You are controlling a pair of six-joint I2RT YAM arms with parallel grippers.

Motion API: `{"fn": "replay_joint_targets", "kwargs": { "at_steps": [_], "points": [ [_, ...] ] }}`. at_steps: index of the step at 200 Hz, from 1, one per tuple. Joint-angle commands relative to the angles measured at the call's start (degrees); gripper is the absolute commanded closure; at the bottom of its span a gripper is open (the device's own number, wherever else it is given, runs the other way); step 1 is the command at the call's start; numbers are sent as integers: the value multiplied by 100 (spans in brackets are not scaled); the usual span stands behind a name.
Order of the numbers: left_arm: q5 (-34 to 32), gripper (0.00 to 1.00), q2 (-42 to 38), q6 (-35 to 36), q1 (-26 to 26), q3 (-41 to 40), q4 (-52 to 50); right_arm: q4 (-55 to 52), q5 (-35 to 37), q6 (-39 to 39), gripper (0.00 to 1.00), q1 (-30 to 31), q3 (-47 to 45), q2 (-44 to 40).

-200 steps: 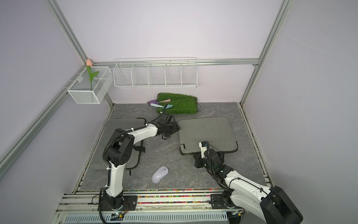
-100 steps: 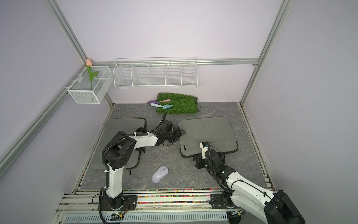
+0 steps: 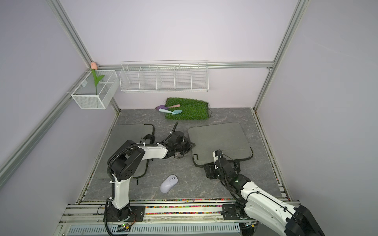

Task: Put the mouse into the laptop bag
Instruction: Zip the zipper on the zippered laptop bag.

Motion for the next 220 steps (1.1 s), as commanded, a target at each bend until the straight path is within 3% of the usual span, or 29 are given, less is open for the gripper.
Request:
{"fn": "replay_joint_targets", "kwargs": {
  "at_steps": [1,72,144,167,192,220],
  "points": [
    [-1,82,-168,-27,-73,72,46,82,-91,78,39,61,-142,132],
    [95,85,-103,-77,-81,175,13,1243,90,129,51,192,-10,1930],
    [180,87,-141,-131,-84,152,65,1656,532,63,58,254,144,2615],
    [206,88,-174,-144,-86,125,86,1807,598,52,64,260,157,2905],
    [182,89,-188,-149,-88,116,59,1849,636,65,78,282,151,3096],
    [163,91,-152,-193,-81,151,51,1733,563,110,81,333,98,2955]
  ]
}}
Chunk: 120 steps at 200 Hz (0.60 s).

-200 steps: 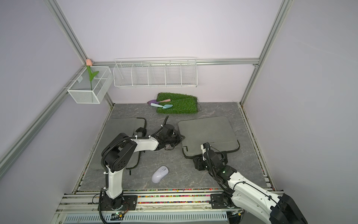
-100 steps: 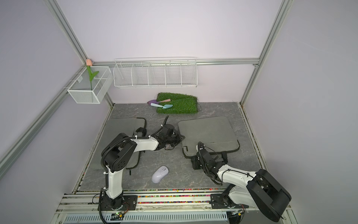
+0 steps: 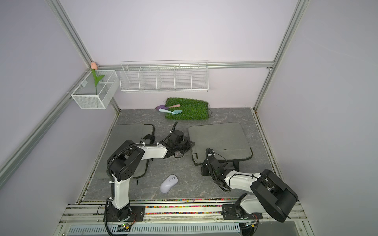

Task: Put the mouse into the laptop bag
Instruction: Zip the zipper on the zippered laptop bag.

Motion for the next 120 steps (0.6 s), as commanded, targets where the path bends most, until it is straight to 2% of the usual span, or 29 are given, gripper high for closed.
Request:
{"fn": "replay_joint_targets", "kwargs": {
  "at_steps": [1,36,64,120],
  "points": [
    [217,91,-125,-131,-96,142,-15,-410,-22,66,81,68,-138,113],
    [255,93,-74,-180,-101,198,29,-626,-59,142,81,198,-190,-213],
    [225,94,-91,-189,-100,178,11,-760,-77,137,93,198,-142,-282],
    [252,96,-84,-214,-97,156,42,-1008,-54,149,94,223,-118,-574]
  ]
}}
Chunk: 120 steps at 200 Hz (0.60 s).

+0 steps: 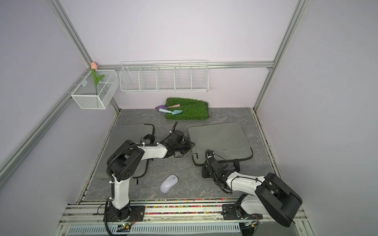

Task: Put the mouse into the laptop bag
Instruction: Zip the zipper on the zippered laptop bag.

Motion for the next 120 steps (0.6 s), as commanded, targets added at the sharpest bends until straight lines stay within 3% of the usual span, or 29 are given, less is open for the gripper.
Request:
{"fn": "replay_joint_targets", "kwargs": {
  "at_steps": [1,51,76,120],
  "points": [
    [199,96,-80,-120,-90,134,90,-416,-47,64,94,63,-65,-182],
    [244,97,-16,-169,-95,143,149,-629,-17,39,94,63,-248,-997],
    [278,97,7,-218,-99,135,222,-692,-359,-26,94,71,-218,-1304],
    [316,98,46,-327,-151,116,420,-573,-630,-57,94,420,204,-778]
  ]
}}
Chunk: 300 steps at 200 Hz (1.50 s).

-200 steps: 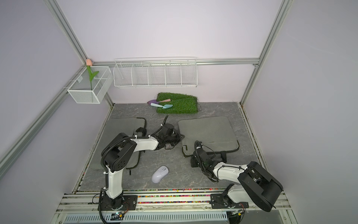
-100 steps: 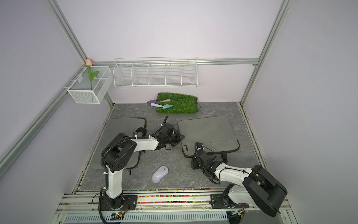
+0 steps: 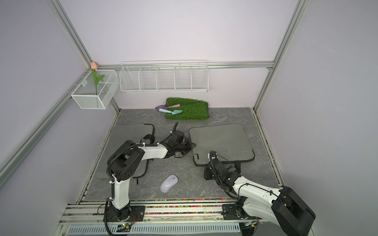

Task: Put the mouse into the laptop bag
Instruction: Zip the zipper on the zippered laptop bag.

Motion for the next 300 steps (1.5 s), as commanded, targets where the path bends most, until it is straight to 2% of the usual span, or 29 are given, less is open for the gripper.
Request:
{"fn": "replay_joint_targets", "kwargs": {
  "at_steps": [1,50,92,150,194,214,248,300],
  "points": [
    [96,98,44,-185,-105,116,397,178,-442,-59,94,302,343,318],
    [1,100,46,-244,-145,143,377,514,-366,-163,94,964,974,1198],
    [5,100,106,-413,-171,-37,690,532,-365,-44,94,1109,1557,1710],
    [-649,100,-509,-729,-304,-1096,1522,719,-328,528,94,1107,1854,2106],
    [-1648,100,-1001,-1214,-519,-2418,2809,647,-172,662,94,1081,1413,1566],
    [-2127,100,-1191,-1293,-697,-2799,2993,564,-240,666,94,1033,1241,1341],
    [-3112,100,-1461,-1292,-1344,-2918,2721,587,-429,749,94,927,942,1114],
    [-3840,100,-1459,-1300,-1771,-2815,2509,223,-485,809,94,927,537,488]
  ]
}}
